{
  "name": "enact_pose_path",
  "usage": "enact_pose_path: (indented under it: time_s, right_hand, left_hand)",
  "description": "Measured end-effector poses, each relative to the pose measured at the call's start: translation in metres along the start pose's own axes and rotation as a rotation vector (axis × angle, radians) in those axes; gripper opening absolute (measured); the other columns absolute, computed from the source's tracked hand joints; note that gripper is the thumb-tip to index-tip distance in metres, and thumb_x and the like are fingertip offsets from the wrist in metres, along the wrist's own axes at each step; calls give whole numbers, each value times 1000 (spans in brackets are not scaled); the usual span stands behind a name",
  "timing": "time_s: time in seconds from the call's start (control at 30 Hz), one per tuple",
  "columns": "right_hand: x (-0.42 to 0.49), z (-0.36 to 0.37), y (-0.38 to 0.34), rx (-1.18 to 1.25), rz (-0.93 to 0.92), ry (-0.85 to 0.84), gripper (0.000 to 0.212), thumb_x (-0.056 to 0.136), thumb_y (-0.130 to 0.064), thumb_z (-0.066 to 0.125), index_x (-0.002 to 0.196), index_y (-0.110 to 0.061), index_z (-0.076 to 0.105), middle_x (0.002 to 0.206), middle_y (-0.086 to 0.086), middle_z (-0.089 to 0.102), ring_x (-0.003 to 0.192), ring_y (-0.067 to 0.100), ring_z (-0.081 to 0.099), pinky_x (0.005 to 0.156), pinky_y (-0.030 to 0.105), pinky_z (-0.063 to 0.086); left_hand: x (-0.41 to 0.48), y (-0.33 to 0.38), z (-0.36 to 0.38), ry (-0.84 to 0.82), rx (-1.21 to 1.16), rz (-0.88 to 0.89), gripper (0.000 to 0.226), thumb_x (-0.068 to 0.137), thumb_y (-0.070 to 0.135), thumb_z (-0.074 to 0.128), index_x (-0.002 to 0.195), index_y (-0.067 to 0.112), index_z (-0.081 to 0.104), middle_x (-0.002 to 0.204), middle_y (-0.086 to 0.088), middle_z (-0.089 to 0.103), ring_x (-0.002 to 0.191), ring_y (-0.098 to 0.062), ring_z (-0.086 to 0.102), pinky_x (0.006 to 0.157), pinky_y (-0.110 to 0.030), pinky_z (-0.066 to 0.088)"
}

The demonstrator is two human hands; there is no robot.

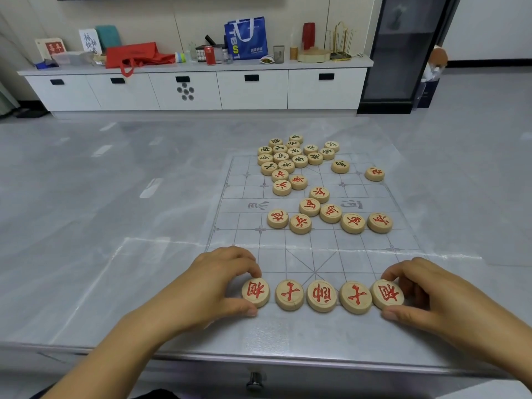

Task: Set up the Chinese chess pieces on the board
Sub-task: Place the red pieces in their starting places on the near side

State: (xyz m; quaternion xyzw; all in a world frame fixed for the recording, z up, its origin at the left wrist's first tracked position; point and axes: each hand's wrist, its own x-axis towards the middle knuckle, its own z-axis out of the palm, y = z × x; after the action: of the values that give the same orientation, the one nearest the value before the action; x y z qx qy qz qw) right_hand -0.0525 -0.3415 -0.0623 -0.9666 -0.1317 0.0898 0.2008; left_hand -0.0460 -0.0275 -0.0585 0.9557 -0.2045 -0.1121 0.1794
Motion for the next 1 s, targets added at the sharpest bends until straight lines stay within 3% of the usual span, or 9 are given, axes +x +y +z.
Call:
enact_pose_path:
  time_s: [0.2, 0.33, 0.4, 0.47, 0.53, 0.57, 0.6, 0.67, 1.0]
  right_hand:
    - [1, -3, 3, 85, 12, -27, 47, 57, -72, 57, 96, -50, 43, 90, -12, 55, 98, -1, 45, 71, 17, 45]
    - [6, -13, 11, 247, 55, 54, 80, 33, -99, 32, 94, -50, 49, 89, -9, 60, 86, 4, 55, 70, 16, 46]
    - [13, -20, 15, 239, 91, 137, 82, 32, -101, 24, 91, -49, 50, 81, -6, 61, 78, 9, 58, 64, 21, 46]
    - [21, -27, 19, 209, 105, 203, 82, 35, -100, 20, 89, -46, 51, 88, -12, 59, 82, 6, 57, 64, 20, 44]
    - [31, -31, 24, 186, 115, 233, 65, 61, -86, 36, 97, -36, 56, 95, -9, 59, 85, 8, 55, 69, 20, 40]
    - [36, -32, 28, 186, 140, 248, 48, 77, -64, 48, 105, -27, 60, 100, -3, 59, 86, 13, 55, 72, 24, 39]
    - [42, -34, 33, 188, 165, 263, 34, 86, -42, 52, 110, -19, 61, 103, 1, 58, 87, 17, 54, 76, 26, 37]
    - [50, -36, 35, 188, 191, 280, 28, 90, -23, 53, 115, -13, 60, 107, 2, 57, 89, 18, 52, 79, 27, 35]
    - [86, -27, 11, 161, 134, 289, 34, 91, -22, 51, 125, -19, 52, 130, 0, 51, 105, 12, 47, 89, 26, 37]
  left_hand:
    - [2, -3, -3, 14, -61, -4, 73, 49, 90, 39, 107, 47, 45, 106, 36, 41, 107, 10, 41, 99, -16, 36]
    - [11, -3, -6, 91, -132, -61, 45, 77, 59, 54, 115, 35, 51, 108, 27, 46, 104, 4, 47, 93, -15, 39]
    - [19, -3, -7, 134, -154, -72, 36, 83, 47, 53, 115, 31, 54, 112, 21, 49, 105, 1, 48, 91, -14, 39]
    - [27, -4, -8, 167, -159, -81, 31, 86, 43, 52, 115, 30, 54, 117, 16, 52, 105, -1, 49, 90, -17, 41]
    - [37, -4, -9, 189, -160, -102, 30, 89, 39, 52, 117, 29, 54, 122, 12, 53, 107, -4, 50, 91, -19, 41]
    - [41, -4, -9, 197, -151, -111, 30, 90, 37, 51, 119, 28, 53, 125, 10, 52, 110, -6, 49, 92, -20, 40]
    - [46, -4, -10, 207, -132, -121, 31, 91, 35, 50, 121, 26, 53, 128, 9, 51, 113, -8, 48, 94, -21, 39]
    - [56, -5, -12, 232, -98, -141, 34, 92, 33, 49, 125, 24, 51, 133, 6, 49, 120, -11, 46, 99, -24, 37]
    - [93, -6, -15, 242, -134, -183, 40, 95, 25, 45, 135, 24, 42, 143, 4, 41, 130, -14, 39, 104, -25, 31]
